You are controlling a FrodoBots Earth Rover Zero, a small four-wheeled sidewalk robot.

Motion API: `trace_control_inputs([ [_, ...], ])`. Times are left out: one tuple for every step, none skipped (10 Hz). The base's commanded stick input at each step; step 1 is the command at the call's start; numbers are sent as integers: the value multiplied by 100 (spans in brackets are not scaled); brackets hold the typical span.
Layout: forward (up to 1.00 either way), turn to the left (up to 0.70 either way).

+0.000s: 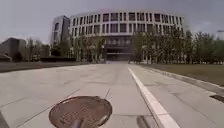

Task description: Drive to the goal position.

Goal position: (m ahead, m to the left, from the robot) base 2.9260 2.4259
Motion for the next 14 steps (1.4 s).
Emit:
trace_control_inputs([
  [70, 35],
  [70, 35],
  [70, 35],
  [70, 35],
  [70, 35],
  [70, 35],
  [70, 35],
  [70, 35],
  [70, 35],
  [70, 35],
  [70, 35],
  [70, 35],
  [70, 35],
  [70, 35],
])
